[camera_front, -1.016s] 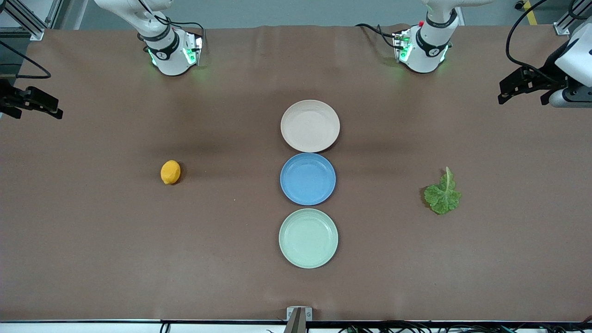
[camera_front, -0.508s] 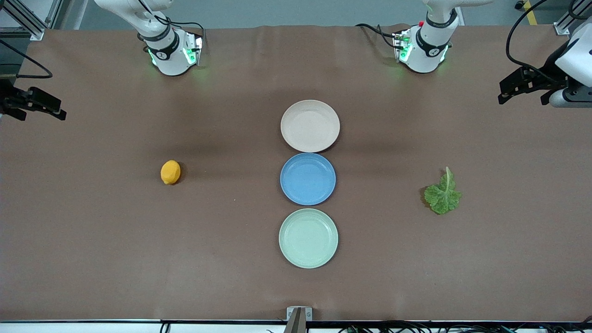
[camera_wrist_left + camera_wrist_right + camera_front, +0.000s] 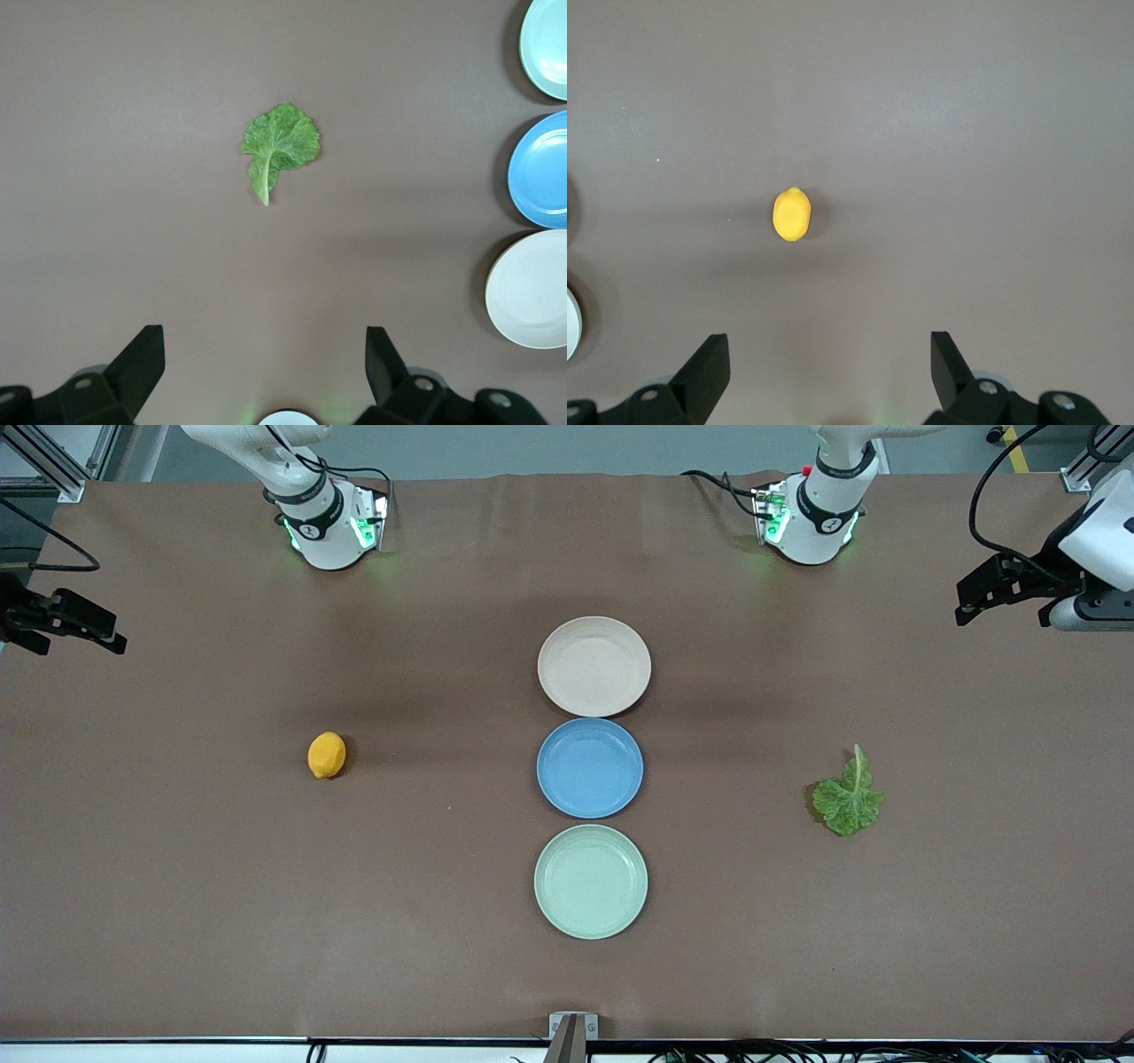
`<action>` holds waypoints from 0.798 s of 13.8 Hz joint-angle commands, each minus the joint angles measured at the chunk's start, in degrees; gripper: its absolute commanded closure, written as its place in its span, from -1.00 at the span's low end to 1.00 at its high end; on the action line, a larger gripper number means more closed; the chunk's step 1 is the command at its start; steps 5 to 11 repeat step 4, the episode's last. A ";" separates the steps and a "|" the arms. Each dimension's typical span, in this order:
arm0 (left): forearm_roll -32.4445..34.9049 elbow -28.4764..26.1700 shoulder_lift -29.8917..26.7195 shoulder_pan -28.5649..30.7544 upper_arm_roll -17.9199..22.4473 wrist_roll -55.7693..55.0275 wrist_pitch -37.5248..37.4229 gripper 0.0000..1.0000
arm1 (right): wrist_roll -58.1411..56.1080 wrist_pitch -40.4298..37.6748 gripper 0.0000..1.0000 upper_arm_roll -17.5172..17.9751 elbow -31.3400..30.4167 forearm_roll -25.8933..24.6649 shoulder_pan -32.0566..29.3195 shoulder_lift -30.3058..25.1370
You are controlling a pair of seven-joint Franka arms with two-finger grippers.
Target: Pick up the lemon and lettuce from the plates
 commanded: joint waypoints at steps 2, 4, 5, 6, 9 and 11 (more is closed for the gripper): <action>1.80 3.83 2.30 -0.27 -0.23 -0.01 -0.63 -1.00 | 1.77 0.52 -1.00 1.03 -2.17 0.55 -0.24 -2.45; 2.07 4.55 2.75 -0.44 -0.23 -0.18 -1.43 -1.00 | 1.78 0.52 -1.00 1.65 -2.17 0.55 -0.33 -2.71; 2.07 4.55 2.75 -0.44 -0.23 -0.18 -1.43 -1.00 | 1.78 0.52 -1.00 1.65 -2.17 0.55 -0.33 -2.71; 2.07 4.55 2.75 -0.44 -0.23 -0.18 -1.43 -1.00 | 1.78 0.52 -1.00 1.65 -2.17 0.55 -0.33 -2.71; 2.07 4.55 2.75 -0.44 -0.23 -0.18 -1.43 -1.00 | 1.78 0.52 -1.00 1.65 -2.17 0.55 -0.33 -2.71; 2.07 4.55 2.75 -0.44 -0.23 -0.18 -1.43 -1.00 | 1.78 0.52 -1.00 1.65 -2.17 0.55 -0.33 -2.71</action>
